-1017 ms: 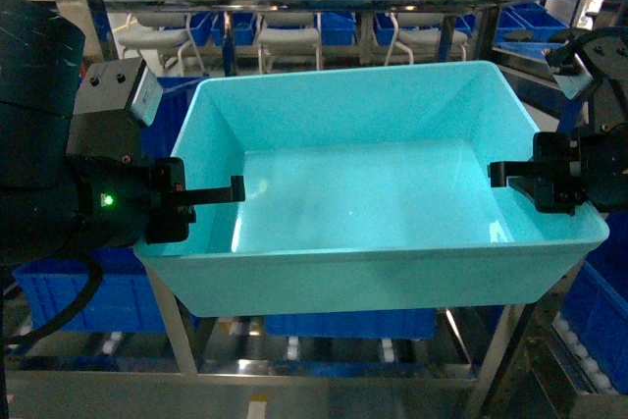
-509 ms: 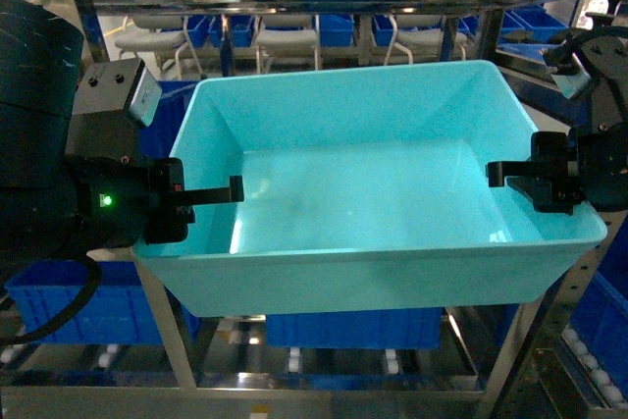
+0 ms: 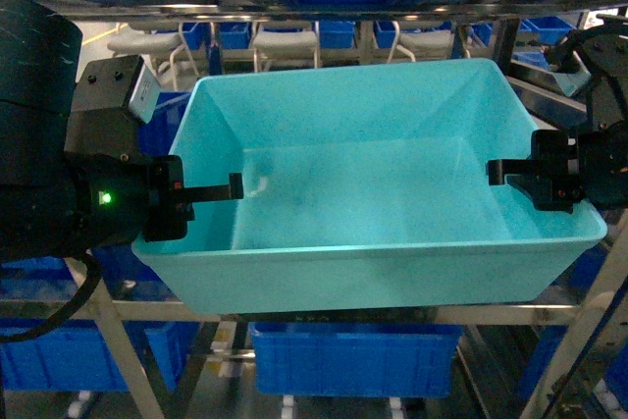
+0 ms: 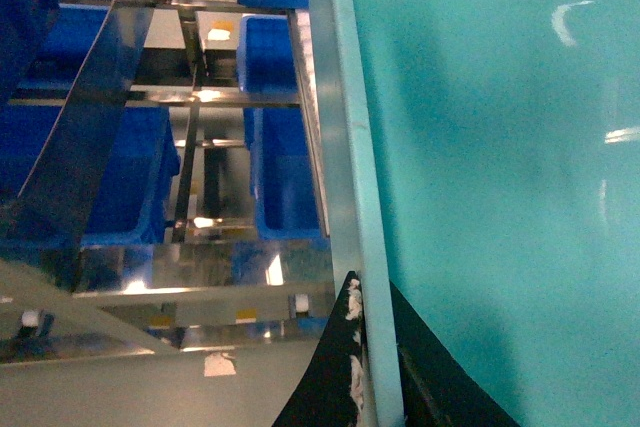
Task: Organize blue bins on left shelf correctly
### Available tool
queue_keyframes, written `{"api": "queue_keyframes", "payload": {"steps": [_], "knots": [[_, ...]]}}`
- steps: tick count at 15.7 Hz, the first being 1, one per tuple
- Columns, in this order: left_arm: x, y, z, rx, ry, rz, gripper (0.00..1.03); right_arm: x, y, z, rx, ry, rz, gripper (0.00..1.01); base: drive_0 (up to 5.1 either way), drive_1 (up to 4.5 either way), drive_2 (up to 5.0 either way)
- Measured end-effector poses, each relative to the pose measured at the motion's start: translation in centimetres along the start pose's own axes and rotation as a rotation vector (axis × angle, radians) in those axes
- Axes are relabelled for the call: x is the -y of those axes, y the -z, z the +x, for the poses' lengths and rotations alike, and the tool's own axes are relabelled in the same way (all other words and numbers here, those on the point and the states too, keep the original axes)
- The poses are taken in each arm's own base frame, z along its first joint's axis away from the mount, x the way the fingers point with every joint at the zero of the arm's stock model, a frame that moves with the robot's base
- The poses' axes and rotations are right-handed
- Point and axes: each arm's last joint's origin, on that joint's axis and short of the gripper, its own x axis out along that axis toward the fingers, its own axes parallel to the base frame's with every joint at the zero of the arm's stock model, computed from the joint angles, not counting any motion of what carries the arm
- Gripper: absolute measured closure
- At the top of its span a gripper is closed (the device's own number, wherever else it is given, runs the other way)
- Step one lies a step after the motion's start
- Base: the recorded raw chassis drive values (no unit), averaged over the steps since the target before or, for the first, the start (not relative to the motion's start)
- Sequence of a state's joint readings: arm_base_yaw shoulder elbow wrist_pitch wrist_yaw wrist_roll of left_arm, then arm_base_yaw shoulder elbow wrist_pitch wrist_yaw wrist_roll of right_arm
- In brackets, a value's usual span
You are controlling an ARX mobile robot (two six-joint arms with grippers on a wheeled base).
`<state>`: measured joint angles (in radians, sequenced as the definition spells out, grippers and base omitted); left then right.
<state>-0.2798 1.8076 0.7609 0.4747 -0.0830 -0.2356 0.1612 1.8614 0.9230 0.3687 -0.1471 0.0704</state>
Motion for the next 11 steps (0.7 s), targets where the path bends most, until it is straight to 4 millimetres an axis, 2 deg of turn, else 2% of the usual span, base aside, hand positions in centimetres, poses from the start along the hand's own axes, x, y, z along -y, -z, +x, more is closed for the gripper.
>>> {"api": "queue_keyframes", "payload": {"steps": [9,11], "knots": [[0.0,0.0,0.0,-0.003,0.004,0.000,1.01,0.0,0.2,0.0,-0.023,0.002,0.004,0.94,0.1,4.01,-3.8],[-0.2,1.0,0.7,-0.051,0.010,-0.003,1.01,0.2,1.1,0.5,-0.070,0.002,0.012,0.94,0.1,4.01,-3.8]]}}
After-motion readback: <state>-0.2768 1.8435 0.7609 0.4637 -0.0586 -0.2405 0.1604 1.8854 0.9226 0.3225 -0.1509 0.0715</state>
